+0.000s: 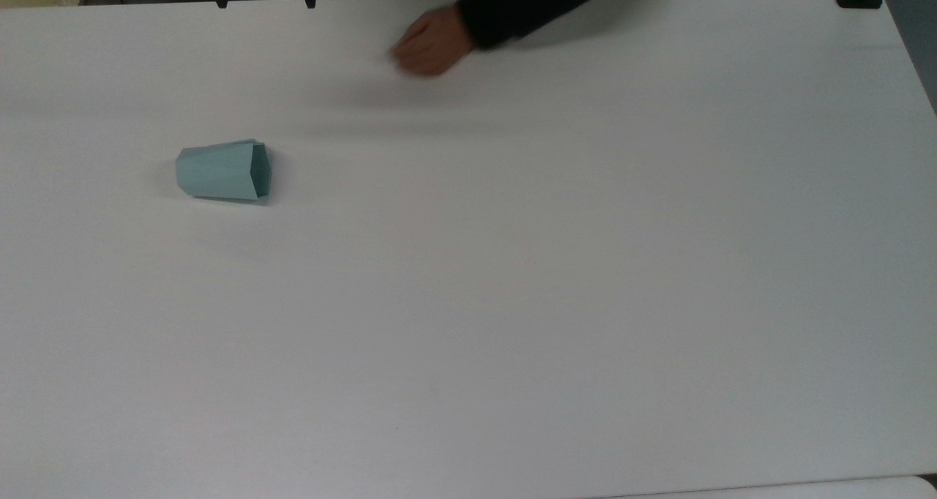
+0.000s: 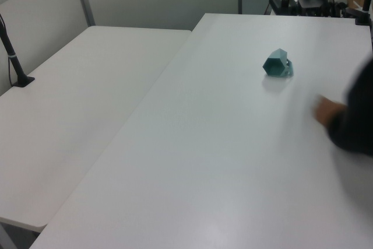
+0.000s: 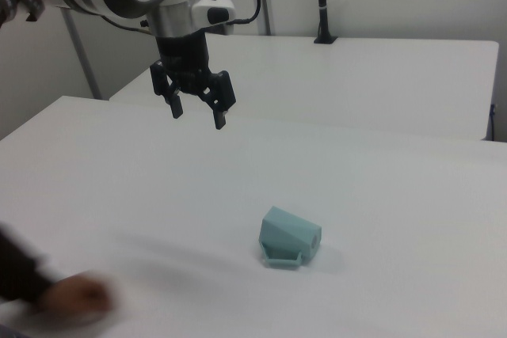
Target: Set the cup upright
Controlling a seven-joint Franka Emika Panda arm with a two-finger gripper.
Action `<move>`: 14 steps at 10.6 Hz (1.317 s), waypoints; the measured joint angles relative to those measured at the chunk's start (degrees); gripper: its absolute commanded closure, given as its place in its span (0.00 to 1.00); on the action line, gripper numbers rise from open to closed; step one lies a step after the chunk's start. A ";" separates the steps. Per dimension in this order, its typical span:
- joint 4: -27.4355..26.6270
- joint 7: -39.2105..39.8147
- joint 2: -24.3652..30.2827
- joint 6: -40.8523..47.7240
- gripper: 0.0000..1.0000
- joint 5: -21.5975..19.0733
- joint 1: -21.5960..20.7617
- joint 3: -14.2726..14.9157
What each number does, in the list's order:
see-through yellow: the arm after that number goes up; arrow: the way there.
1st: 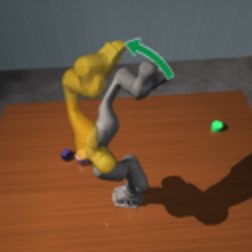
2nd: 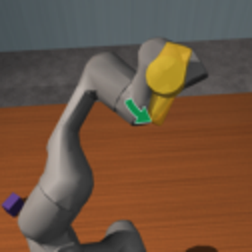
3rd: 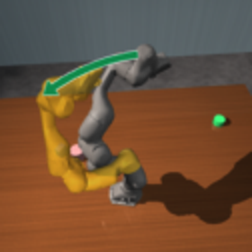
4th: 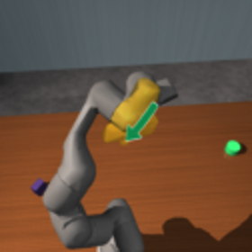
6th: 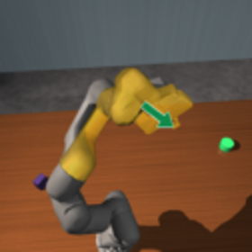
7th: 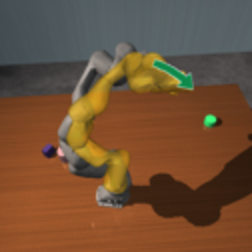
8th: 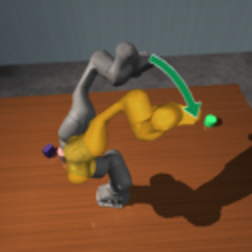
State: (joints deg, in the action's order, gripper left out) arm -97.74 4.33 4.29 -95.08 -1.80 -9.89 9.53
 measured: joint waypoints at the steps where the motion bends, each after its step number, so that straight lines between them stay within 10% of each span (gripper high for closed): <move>1: 0.00 0.00 0.00 0.00 0.00 0.00 0.00 0.00; 9: 0.11 -1.39 -0.30 0.00 0.00 6.97 -1.01 -0.42; 14: -0.09 -20.65 -5.63 -0.90 0.00 26.35 -12.77 -0.95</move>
State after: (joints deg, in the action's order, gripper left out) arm -97.82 -16.32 -1.35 -95.98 24.55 -22.66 8.58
